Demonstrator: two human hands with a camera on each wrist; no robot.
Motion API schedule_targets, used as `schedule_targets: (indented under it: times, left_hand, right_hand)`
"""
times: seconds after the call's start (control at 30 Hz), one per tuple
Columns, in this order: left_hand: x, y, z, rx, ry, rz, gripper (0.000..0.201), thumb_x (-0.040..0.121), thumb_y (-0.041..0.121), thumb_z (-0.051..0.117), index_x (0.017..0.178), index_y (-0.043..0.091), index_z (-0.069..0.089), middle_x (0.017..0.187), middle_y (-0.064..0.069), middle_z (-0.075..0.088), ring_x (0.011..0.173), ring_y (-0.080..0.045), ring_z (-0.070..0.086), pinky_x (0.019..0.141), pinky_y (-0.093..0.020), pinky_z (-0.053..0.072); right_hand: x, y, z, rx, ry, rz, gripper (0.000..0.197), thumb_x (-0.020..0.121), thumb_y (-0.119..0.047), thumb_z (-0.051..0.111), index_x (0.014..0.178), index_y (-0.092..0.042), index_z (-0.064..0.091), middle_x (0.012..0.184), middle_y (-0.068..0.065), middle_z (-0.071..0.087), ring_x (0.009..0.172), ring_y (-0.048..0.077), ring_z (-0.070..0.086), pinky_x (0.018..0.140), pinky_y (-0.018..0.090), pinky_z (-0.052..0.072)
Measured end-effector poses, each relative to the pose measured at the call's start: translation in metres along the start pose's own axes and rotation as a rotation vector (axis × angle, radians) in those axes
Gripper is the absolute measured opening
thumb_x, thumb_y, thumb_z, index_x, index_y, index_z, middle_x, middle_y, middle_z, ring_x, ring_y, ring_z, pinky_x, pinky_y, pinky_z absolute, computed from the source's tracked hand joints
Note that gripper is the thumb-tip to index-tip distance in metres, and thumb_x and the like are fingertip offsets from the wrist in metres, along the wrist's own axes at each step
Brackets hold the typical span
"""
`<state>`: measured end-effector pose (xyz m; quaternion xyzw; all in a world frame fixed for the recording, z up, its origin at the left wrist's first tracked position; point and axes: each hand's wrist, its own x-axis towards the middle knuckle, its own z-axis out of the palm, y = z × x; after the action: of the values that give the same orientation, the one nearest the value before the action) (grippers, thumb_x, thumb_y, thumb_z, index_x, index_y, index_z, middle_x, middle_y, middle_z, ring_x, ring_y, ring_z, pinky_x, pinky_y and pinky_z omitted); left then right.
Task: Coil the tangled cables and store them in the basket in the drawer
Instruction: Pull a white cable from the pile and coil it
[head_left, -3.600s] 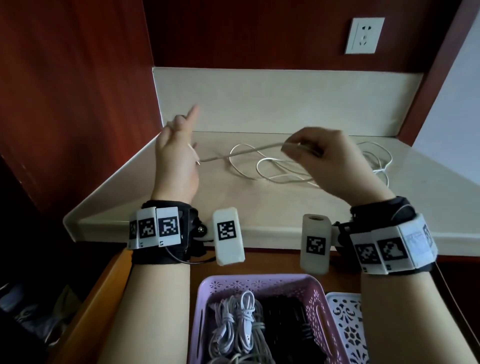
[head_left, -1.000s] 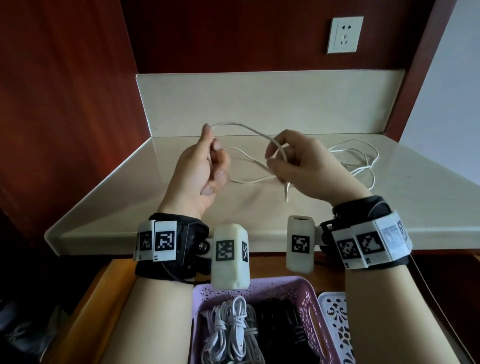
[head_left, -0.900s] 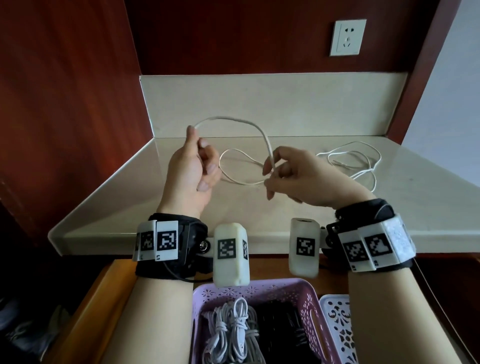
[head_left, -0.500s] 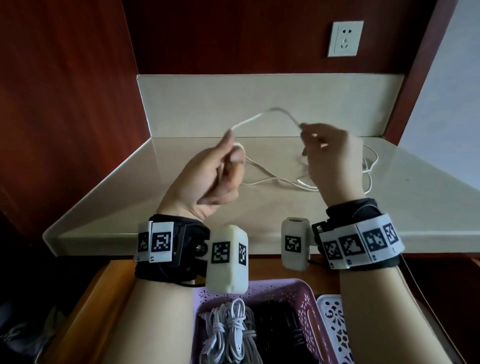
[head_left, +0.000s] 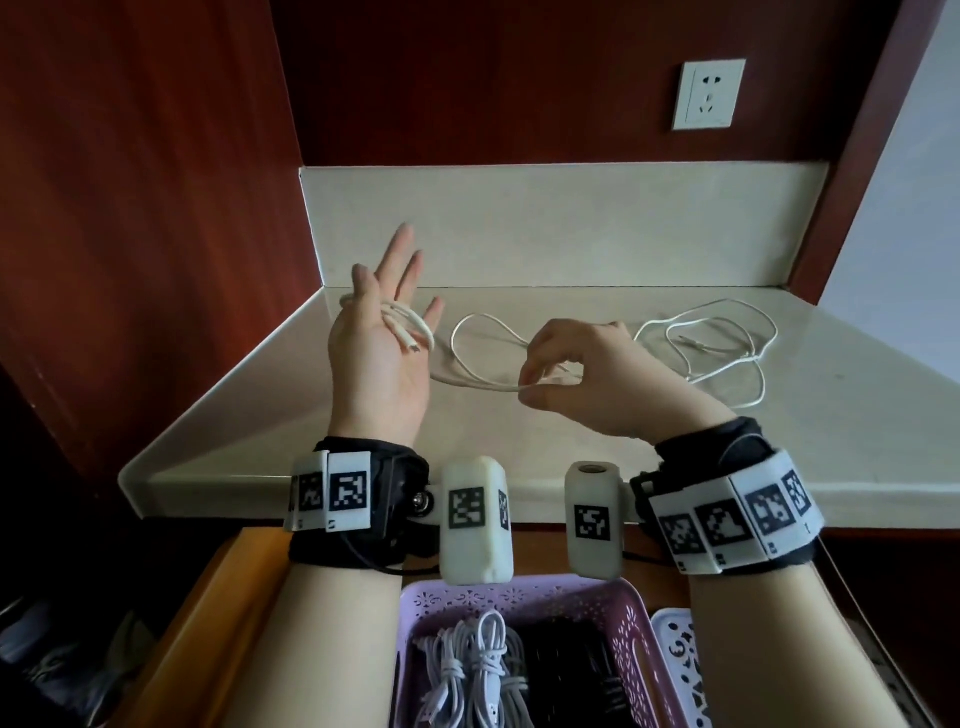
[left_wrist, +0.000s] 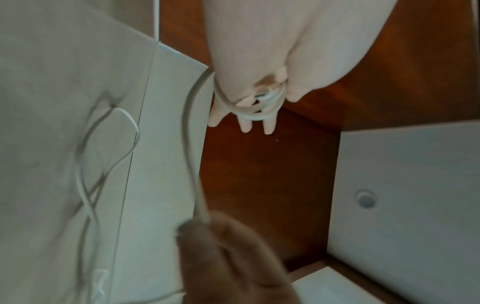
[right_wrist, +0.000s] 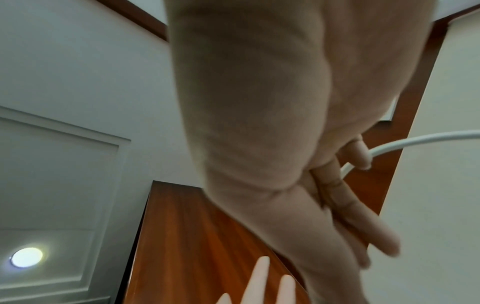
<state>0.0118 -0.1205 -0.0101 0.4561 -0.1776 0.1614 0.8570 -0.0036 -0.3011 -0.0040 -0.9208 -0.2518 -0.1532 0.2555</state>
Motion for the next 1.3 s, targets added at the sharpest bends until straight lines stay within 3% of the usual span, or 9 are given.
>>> schedule_targets:
  times: [0.1, 0.23, 0.37, 0.47, 0.6, 0.77, 0.93, 1.03, 1.3]
  left_hand:
    - [-0.003, -0.007, 0.008, 0.266, 0.011, -0.06, 0.038, 0.105, 0.035, 0.023, 0.119, 0.026, 0.057, 0.137, 0.013, 0.053, 0.128, -0.004, 0.047, 0.112, -0.042, 0.033]
    - [-0.006, -0.021, 0.019, 0.487, -0.078, -0.103, 0.028, 0.104, 0.027, 0.032, 0.122, 0.009, 0.041, 0.126, 0.006, 0.059, 0.106, -0.011, 0.064, 0.101, -0.041, 0.047]
    - [-0.011, -0.022, 0.028, 0.677, -0.249, -0.138, 0.021, 0.104, 0.021, 0.034, 0.106, 0.002, 0.042, 0.102, -0.02, 0.064, 0.06, -0.026, 0.068, 0.069, -0.038, 0.059]
    - [-0.013, -0.018, 0.027, 0.86, -0.358, -0.115, 0.032, 0.105, 0.021, 0.029, 0.079, 0.007, 0.041, 0.059, -0.022, 0.057, 0.033, -0.025, 0.047, 0.04, -0.026, 0.037]
    - [-0.011, -0.013, 0.018, 0.816, -0.382, -0.335, 0.033, 0.104, 0.026, 0.033, 0.098, -0.003, 0.049, 0.042, 0.004, 0.033, 0.034, -0.011, 0.022, 0.037, -0.017, 0.018]
    - [-0.014, -0.015, 0.014, 0.928, -0.53, -0.288, 0.04, 0.096, 0.027, 0.053, 0.078, -0.008, 0.049, 0.052, -0.006, 0.029, 0.039, -0.013, 0.023, 0.039, -0.018, 0.022]
    - [-0.009, -0.015, 0.012, 0.722, -0.285, -0.252, 0.022, 0.094, 0.017, 0.057, 0.075, 0.01, 0.048, 0.042, 0.012, 0.032, 0.034, -0.006, 0.024, 0.036, -0.016, 0.02]
    - [-0.004, -0.015, 0.012, 0.54, -0.092, -0.185, 0.03, 0.094, 0.013, 0.057, 0.069, 0.013, 0.042, 0.04, 0.01, 0.029, 0.032, -0.006, 0.02, 0.035, -0.014, 0.015]
    - [0.019, -0.013, 0.035, 0.456, -0.044, -0.175, 0.035, 0.094, 0.014, 0.057, 0.065, 0.015, 0.037, 0.041, 0.009, 0.028, 0.032, -0.007, 0.02, 0.036, -0.014, 0.013]
  right_hand:
    - [-0.003, 0.0, -0.008, 0.005, 0.041, -0.042, 0.006, 0.082, -0.024, 0.07, 0.078, -0.024, 0.066, 0.088, -0.017, 0.054, 0.083, 0.001, 0.051, 0.089, 0.025, 0.023]
    - [-0.004, 0.004, -0.01, 0.021, 0.148, -0.115, 0.014, 0.082, -0.022, 0.07, 0.076, -0.028, 0.059, 0.085, -0.018, 0.05, 0.079, -0.003, 0.048, 0.087, 0.019, 0.02]
    - [0.0, 0.006, -0.007, 0.042, 0.205, -0.141, 0.007, 0.081, -0.022, 0.072, 0.08, -0.025, 0.065, 0.089, -0.016, 0.051, 0.082, 0.0, 0.05, 0.093, 0.021, 0.021]
    - [0.0, 0.007, -0.005, 0.127, 0.161, -0.191, 0.018, 0.076, -0.003, 0.067, 0.086, -0.017, 0.067, 0.103, -0.005, 0.054, 0.094, 0.006, 0.053, 0.096, 0.023, 0.034]
    - [0.001, 0.012, -0.003, 0.243, 0.15, -0.089, 0.04, 0.074, 0.009, 0.053, 0.109, -0.01, 0.054, 0.114, 0.002, 0.056, 0.107, 0.006, 0.055, 0.089, 0.009, 0.038]
    - [0.009, 0.028, 0.008, 0.132, 0.185, 0.102, 0.023, 0.083, -0.001, 0.057, 0.105, -0.005, 0.061, 0.103, 0.005, 0.066, 0.094, 0.017, 0.063, 0.081, 0.02, 0.046]
    - [0.007, 0.055, 0.005, -0.004, 0.293, 0.34, 0.013, 0.082, -0.005, 0.052, 0.079, -0.004, 0.065, 0.078, 0.015, 0.069, 0.076, 0.034, 0.067, 0.068, 0.035, 0.053]
    - [-0.001, 0.07, -0.003, -0.033, 0.252, 0.533, 0.012, 0.076, -0.005, 0.054, 0.069, -0.004, 0.064, 0.065, 0.015, 0.067, 0.069, 0.034, 0.065, 0.058, 0.03, 0.05]
    - [0.007, 0.074, -0.028, -0.143, 0.346, 0.733, 0.007, 0.079, 0.0, 0.051, 0.072, 0.0, 0.052, 0.075, 0.018, 0.05, 0.073, 0.031, 0.045, 0.055, 0.028, 0.029]
